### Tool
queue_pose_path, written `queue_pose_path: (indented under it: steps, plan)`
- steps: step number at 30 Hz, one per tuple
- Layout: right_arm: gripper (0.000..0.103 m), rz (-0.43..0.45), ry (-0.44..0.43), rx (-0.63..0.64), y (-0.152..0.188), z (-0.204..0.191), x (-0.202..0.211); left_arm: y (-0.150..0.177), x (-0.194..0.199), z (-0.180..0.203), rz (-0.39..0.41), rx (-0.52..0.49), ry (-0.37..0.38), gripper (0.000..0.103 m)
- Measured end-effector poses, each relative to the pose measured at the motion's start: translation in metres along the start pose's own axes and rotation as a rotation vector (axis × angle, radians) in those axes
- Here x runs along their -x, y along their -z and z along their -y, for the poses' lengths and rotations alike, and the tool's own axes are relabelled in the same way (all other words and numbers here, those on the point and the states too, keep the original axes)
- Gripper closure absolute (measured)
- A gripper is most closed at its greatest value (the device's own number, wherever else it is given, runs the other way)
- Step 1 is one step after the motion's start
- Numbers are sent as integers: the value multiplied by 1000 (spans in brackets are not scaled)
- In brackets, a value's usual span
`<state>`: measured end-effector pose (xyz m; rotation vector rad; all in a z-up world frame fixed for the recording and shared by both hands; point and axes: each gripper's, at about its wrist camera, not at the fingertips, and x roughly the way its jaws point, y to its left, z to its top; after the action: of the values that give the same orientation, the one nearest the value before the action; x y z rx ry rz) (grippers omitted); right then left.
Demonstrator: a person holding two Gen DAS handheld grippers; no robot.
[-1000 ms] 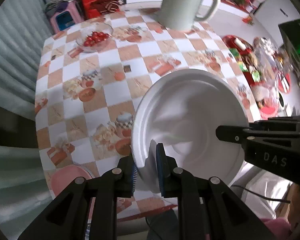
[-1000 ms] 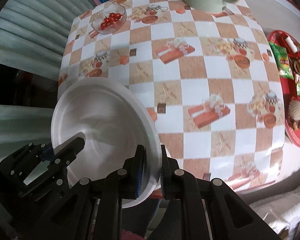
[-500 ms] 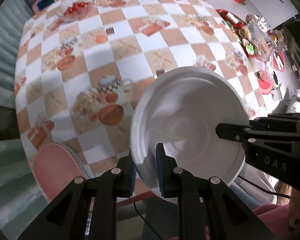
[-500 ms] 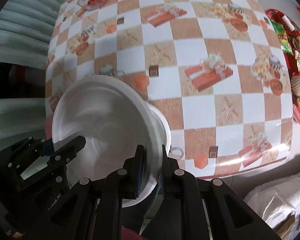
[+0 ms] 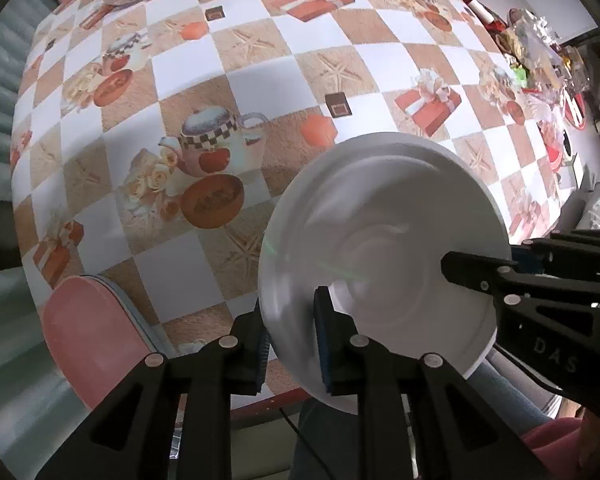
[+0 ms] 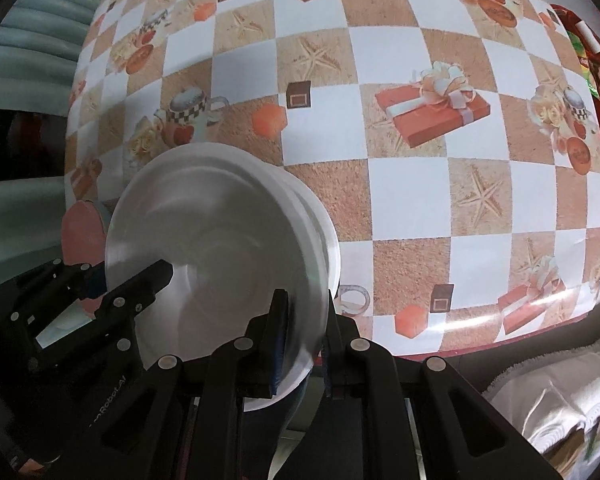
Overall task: Organize plates and bowls
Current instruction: 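Carry the white bowl and white plate toward the stacked white pieces, then lower the white bowl and plate onto the white stack and open both grippers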
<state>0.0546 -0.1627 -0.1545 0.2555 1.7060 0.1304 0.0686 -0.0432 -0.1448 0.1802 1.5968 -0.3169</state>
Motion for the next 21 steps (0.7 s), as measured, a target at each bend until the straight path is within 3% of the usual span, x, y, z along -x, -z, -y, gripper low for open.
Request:
queue_pose_path:
  steps: [1, 4, 8, 9, 10, 11, 13, 18, 21]
  plan:
    - [87, -1, -1, 1, 0, 1, -1, 1, -1, 1, 3, -4, -4, 80]
    - [87, -11, -5, 4, -1, 3, -3, 2, -2, 5, 7, -14, 13, 64]
    - [87, -36, -8, 5, -2, 5, -6, 4, 0, 14, 17, -48, -8, 29]
    - [87, -39, -10, 6, -2, 6, -5, 5, 2, 15, 21, -58, -18, 22]
    - [83, -41, -15, 5, -2, 7, -5, 6, 3, 16, 21, -61, -19, 22]
    - [75, -44, -22, 1, -3, 9, -4, 6, 3, 15, 16, -61, -16, 22]
    - [2, -33, -40, -7, -5, 13, 0, 6, 3, 12, 0, -43, -6, 20]
    - [0, -5, -18, -14, -7, 24, 20, 7, 8, -5, 6, 35, 15, 0]
    - [0, -5, -5, -18, -6, 26, 25, 8, 14, -16, 20, 78, 36, 0]
